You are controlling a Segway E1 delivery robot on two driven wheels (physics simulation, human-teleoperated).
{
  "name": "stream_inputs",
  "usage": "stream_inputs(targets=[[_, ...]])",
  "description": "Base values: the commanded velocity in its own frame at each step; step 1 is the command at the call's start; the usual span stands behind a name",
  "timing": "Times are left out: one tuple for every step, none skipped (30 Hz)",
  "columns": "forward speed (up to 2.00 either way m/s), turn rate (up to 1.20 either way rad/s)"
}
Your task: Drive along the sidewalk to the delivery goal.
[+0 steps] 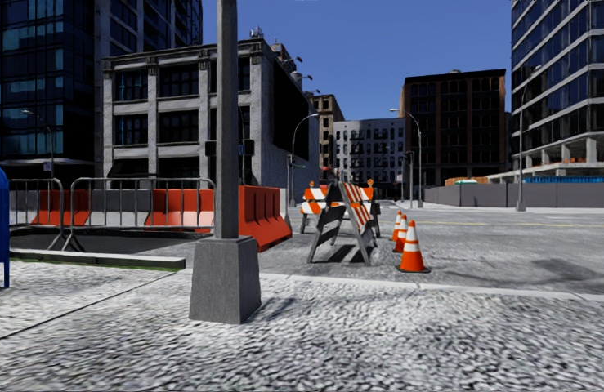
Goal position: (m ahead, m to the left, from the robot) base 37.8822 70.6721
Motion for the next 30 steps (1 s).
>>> stream_inputs(targets=[[0.00, 1.20], [0.00, 1.20], [0.00, 1.20], [0.00, 1.20], [0.00, 1.20], [0.00, 1.20], [0.00, 1.20], [0.00, 1.20], [0.00, 1.20], [0.00, 1.20], [0.00, 1.20], [0.00, 1.20], [0.00, 1.20], [0.00, 1.20], [0.00, 1.20], [0.00, 1.20], [0.00, 1.20], [0.00, 1.20], [0.00, 1.20], [0.00, 1.20], [0.00, 1.20], [0.00, 1.20], [0.00, 1.20], [0.00, 1.20], [0.00, 1.20], [0.00, 1.20], [0.00, 1.20], [0.00, 1.20], [0.00, 1.07], [0.00, -0.08]])
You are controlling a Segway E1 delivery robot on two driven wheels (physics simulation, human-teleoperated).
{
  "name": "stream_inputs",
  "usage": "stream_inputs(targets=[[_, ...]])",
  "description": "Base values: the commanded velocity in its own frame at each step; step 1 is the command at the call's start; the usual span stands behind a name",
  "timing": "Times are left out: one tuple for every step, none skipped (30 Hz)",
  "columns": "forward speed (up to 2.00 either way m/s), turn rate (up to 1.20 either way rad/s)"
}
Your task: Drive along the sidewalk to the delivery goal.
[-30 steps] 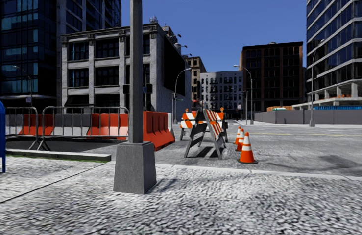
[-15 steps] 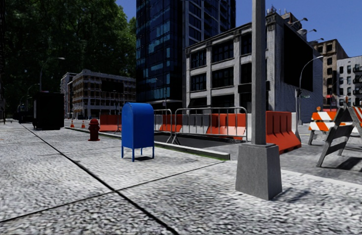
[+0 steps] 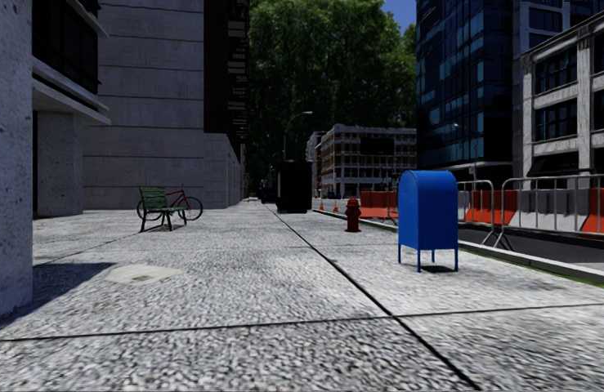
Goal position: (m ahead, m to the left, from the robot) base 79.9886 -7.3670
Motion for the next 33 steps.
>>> stream_inputs(targets=[[0.61, 0.00], [2.00, 0.00], [2.00, 0.00], [2.00, 0.00], [2.00, 0.00], [2.00, 0.00], [2.00, 0.00], [2.00, 0.00], [2.00, 0.00], [2.00, 0.00], [2.00, 0.00], [2.00, 0.00], [2.00, 0.00], [2.00, 0.00], [2.00, -0.38], [2.00, -0.67], [2.00, -1.20], [2.00, -1.20], [2.00, -1.20], [2.00, -1.20], [2.00, -1.20], [2.00, -1.20], [2.00, -1.20], [2.00, -1.20], [2.00, -0.31], [2.00, -0.09], [2.00, 0.00], [2.00, 0.00], [2.00, 0.00], [2.00, 0.00], [2.00, 0.00], [2.00, 0.00], [2.00, 0.00]])
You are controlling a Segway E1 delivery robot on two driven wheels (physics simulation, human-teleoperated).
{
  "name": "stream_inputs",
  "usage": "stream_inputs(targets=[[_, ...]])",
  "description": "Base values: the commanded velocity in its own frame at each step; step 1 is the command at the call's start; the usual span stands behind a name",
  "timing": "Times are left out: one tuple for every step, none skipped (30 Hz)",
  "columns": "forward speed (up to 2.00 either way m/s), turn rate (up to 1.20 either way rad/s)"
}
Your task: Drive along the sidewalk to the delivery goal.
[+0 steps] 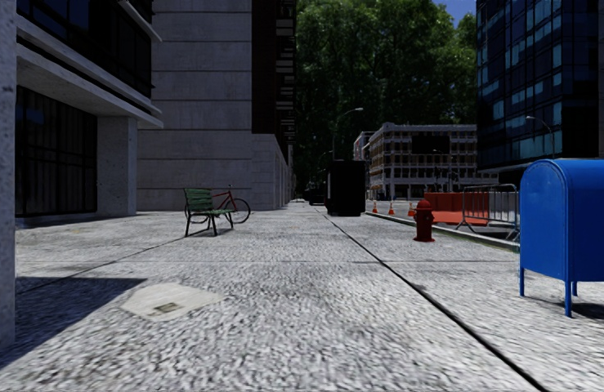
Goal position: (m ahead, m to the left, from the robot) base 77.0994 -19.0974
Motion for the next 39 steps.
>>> stream_inputs(targets=[[2.00, 0.00], [2.00, 0.00], [2.00, 0.00], [2.00, 0.00], [2.00, 0.00], [2.00, 0.00], [2.00, 0.00], [2.00, 0.00], [2.00, 0.00], [2.00, 0.00], [2.00, 0.00], [2.00, 0.00], [2.00, 0.00], [2.00, 0.00], [2.00, 0.00], [2.00, 0.00], [2.00, 0.00], [2.00, 0.00], [2.00, 0.00], [2.00, 0.00], [2.00, 0.00], [2.00, 0.00], [2.00, 0.00], [2.00, 0.00], [2.00, 0.00], [2.00, 0.00], [2.00, 0.00], [2.00, 0.00], [2.00, 0.00], [2.00, -0.43], [2.00, -1.20], [2.00, -1.20], [2.00, -1.20], [2.00, -0.01], [2.00, 0.00], [2.00, 0.00], [2.00, 0.00], [2.00, 0.00], [2.00, 0.00]])
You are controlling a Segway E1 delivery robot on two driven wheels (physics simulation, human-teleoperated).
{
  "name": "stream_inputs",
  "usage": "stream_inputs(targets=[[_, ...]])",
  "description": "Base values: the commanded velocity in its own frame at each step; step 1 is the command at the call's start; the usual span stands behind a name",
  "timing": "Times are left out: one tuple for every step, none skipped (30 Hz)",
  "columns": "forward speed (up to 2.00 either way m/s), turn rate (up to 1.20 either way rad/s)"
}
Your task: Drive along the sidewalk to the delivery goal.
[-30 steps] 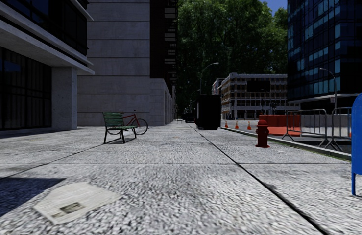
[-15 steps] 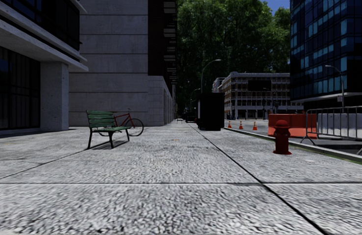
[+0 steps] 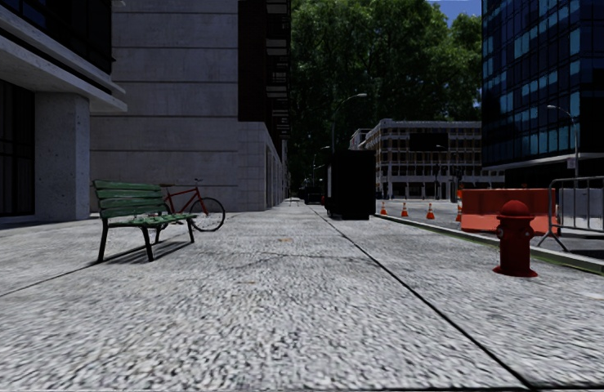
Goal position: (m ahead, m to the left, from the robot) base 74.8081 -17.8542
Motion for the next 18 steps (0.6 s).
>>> stream_inputs(targets=[[2.00, 0.00], [2.00, 0.00], [2.00, 0.00], [2.00, 0.00], [2.00, 0.00], [2.00, 0.00], [2.00, 0.00], [2.00, 0.00], [2.00, 0.00], [2.00, 0.00], [2.00, 0.00], [2.00, 0.00], [2.00, 0.00], [2.00, 0.00], [2.00, 0.00], [2.00, 0.00], [2.00, 0.00], [2.00, 0.00]])
